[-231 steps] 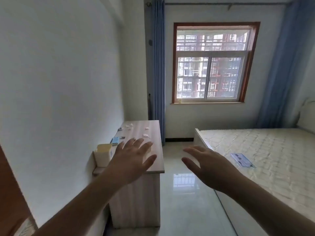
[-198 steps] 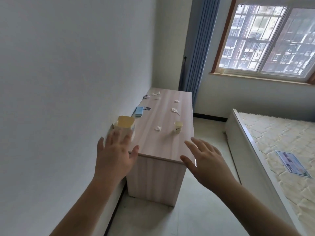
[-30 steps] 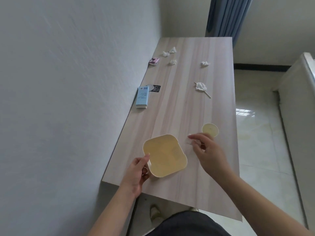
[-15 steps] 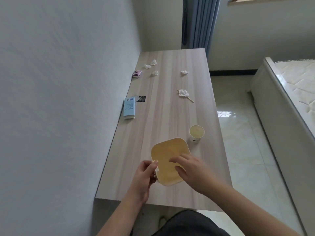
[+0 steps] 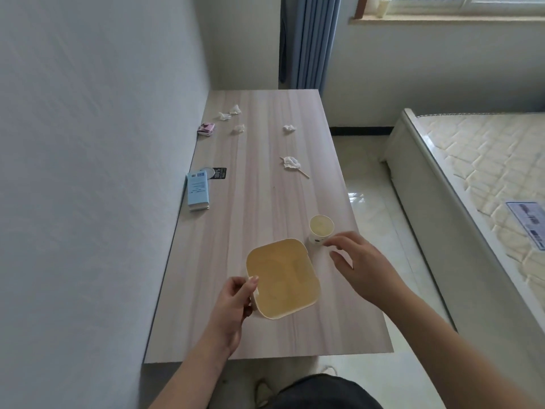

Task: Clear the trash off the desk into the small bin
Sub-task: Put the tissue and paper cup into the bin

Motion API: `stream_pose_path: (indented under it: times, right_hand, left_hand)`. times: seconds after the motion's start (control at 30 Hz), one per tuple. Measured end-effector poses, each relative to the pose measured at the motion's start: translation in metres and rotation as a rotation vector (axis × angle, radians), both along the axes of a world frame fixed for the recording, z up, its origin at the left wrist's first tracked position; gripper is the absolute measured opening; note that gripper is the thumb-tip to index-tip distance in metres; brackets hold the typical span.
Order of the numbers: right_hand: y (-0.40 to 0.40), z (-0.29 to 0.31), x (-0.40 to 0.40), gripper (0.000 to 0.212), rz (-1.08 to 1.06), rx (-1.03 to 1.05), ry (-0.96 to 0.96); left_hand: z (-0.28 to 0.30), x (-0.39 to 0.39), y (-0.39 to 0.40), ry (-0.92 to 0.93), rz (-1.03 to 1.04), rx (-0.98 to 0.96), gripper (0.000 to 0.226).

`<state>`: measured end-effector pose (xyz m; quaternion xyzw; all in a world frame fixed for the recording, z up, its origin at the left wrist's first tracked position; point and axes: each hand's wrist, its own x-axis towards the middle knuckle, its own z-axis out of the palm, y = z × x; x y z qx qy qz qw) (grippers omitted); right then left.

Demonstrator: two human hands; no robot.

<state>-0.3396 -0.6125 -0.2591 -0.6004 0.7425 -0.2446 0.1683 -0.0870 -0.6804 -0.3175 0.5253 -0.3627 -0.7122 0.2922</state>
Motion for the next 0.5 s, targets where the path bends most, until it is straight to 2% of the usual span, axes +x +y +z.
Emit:
stream_pose_path:
  times: [0.23, 0.5]
  right_hand:
    - [-0.011, -0.011, -0.016, 0.028, -0.019, 0.053, 0.123]
    - [-0.027, -0.045, -0.061, 0.039, 0.003, 0.155, 0.105]
  left_hand:
    - [0.001, -0.011, -0.005, -0.021, 0.004, 0.015, 0.025]
    - [-0.007, -0.042, -0.009, -0.077, 0.100, 0.059, 0.023]
